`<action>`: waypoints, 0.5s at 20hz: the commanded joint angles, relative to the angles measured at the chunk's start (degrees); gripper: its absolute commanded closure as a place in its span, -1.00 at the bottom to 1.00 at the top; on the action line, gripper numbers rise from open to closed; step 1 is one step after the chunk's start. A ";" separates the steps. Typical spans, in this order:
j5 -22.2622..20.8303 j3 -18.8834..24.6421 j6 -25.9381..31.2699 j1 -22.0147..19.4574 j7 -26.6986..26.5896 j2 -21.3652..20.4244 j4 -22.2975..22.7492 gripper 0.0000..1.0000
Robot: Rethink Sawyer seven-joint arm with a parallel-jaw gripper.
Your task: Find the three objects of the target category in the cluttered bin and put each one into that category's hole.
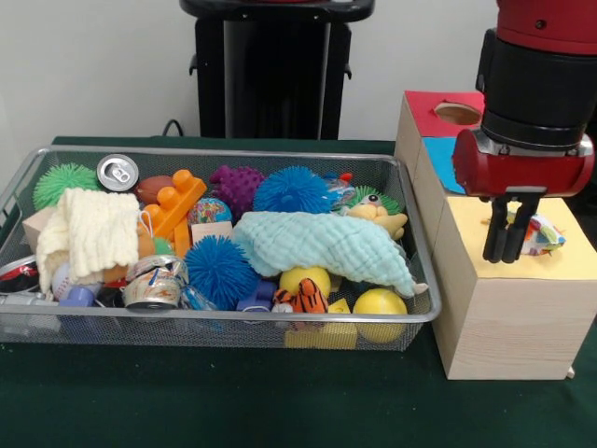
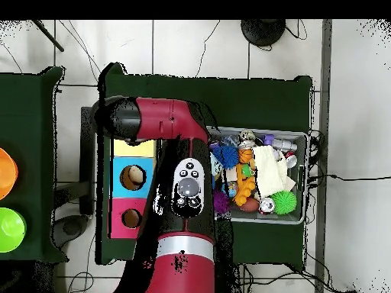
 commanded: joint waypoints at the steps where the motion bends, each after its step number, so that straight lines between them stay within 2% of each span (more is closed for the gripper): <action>1: -2.17 4.91 -3.69 -0.51 4.40 -1.08 11.68 1.00; 5: -1.75 5.11 -6.09 -0.82 5.40 -1.85 14.42 1.00; 10: -1.78 4.20 -6.15 0.24 6.34 -1.88 14.13 1.00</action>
